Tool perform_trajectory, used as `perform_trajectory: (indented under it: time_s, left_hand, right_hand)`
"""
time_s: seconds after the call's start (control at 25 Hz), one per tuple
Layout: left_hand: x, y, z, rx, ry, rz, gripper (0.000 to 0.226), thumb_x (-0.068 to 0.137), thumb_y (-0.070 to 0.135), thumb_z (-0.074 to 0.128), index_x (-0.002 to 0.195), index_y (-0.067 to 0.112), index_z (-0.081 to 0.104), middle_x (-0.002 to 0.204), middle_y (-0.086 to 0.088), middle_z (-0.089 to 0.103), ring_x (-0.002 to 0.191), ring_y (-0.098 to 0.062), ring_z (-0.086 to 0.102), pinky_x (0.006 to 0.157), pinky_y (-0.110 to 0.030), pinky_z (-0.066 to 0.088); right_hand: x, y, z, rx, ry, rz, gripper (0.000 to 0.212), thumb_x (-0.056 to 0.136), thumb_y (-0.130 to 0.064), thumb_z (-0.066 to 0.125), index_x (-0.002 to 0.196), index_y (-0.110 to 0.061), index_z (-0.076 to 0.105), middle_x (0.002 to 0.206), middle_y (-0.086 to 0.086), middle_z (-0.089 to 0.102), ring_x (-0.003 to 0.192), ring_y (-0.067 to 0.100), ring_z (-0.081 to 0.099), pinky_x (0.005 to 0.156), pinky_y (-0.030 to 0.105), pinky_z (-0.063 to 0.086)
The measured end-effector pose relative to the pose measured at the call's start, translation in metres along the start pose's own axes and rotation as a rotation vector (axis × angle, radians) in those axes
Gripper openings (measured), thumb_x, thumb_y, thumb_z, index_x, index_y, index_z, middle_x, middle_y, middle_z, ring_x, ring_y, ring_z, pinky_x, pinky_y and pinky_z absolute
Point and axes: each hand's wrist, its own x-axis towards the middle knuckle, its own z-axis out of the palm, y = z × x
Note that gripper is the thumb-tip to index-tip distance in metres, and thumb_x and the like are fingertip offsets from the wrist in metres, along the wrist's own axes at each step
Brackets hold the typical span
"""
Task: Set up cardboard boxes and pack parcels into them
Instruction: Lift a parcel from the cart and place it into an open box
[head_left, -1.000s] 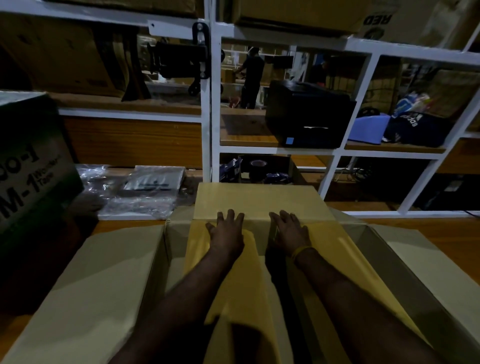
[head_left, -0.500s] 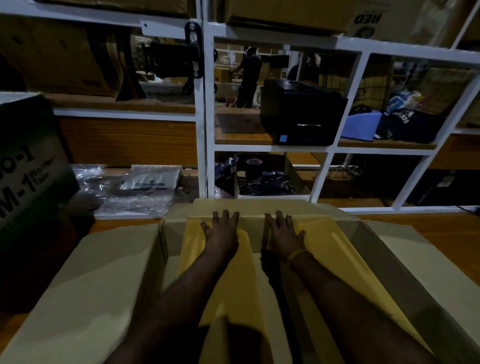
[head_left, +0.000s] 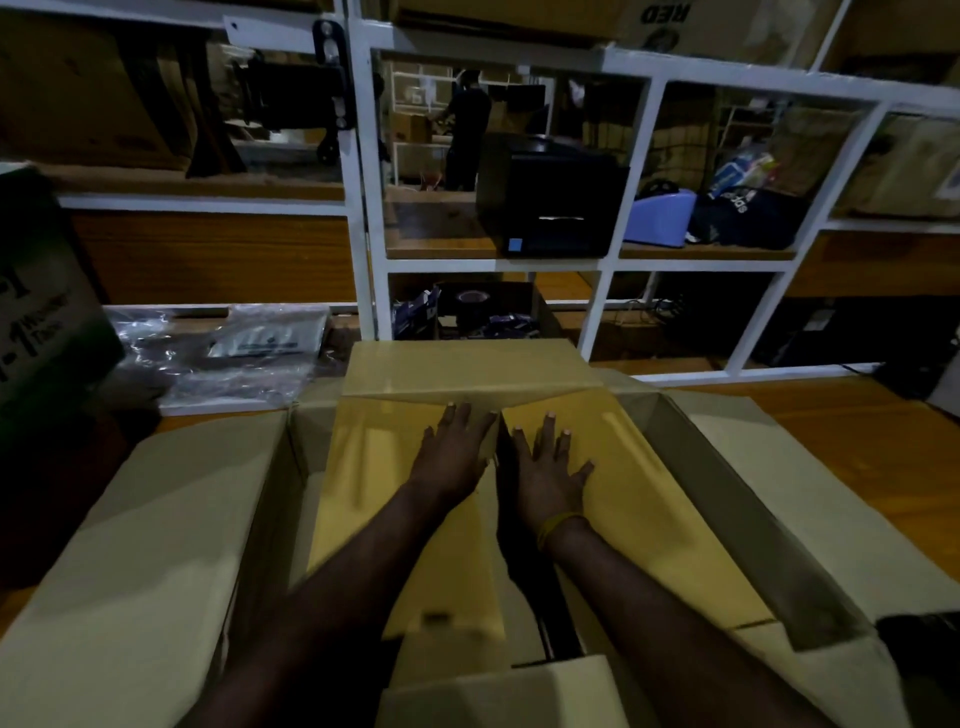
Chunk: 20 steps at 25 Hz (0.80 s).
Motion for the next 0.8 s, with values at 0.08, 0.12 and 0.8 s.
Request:
perform_trajectory:
  time_s: [0.08, 0.12, 0.8]
  left_hand:
    - [-0.007, 0.012, -0.002, -0.013, 0.010, 0.065, 0.071, 0.093, 0.029, 0.065, 0.153, 0.028, 0.028, 0.159, -0.012, 0.024, 0.145, -0.036, 0.027, 0.110, -0.052, 0.038]
    - [-0.009, 0.018, -0.003, -0.018, 0.012, 0.086, 0.072, 0.092, 0.029, 0.066, 0.153, 0.028, 0.029, 0.158, -0.013, 0.026, 0.143, -0.036, 0.031, 0.108, -0.050, 0.040]
    - [-0.001, 0.168, -0.038, -0.562, 0.377, 0.261, 0.077, 0.094, 0.017, 0.065, 0.157, 0.028, 0.023, 0.153, -0.006, 0.043, 0.121, -0.027, 0.056, 0.090, -0.042, 0.053]
  right_hand:
    - [-0.015, 0.006, -0.005, 0.005, -0.007, 0.034, 0.072, 0.103, -0.031, 0.044, 0.158, -0.025, -0.002, 0.161, 0.016, -0.026, 0.149, 0.045, -0.007, 0.107, 0.076, 0.018]
    - [-0.022, 0.008, -0.009, 0.012, -0.016, 0.044, 0.075, 0.102, -0.033, 0.047, 0.158, -0.024, -0.002, 0.160, 0.016, -0.027, 0.149, 0.045, -0.006, 0.107, 0.075, 0.019]
    - [-0.114, 0.082, -0.177, -0.190, 0.334, 0.012, 0.043, 0.101, -0.016, 0.039, 0.144, -0.020, 0.040, 0.121, 0.009, 0.057, 0.103, 0.031, 0.062, 0.071, 0.037, 0.045]
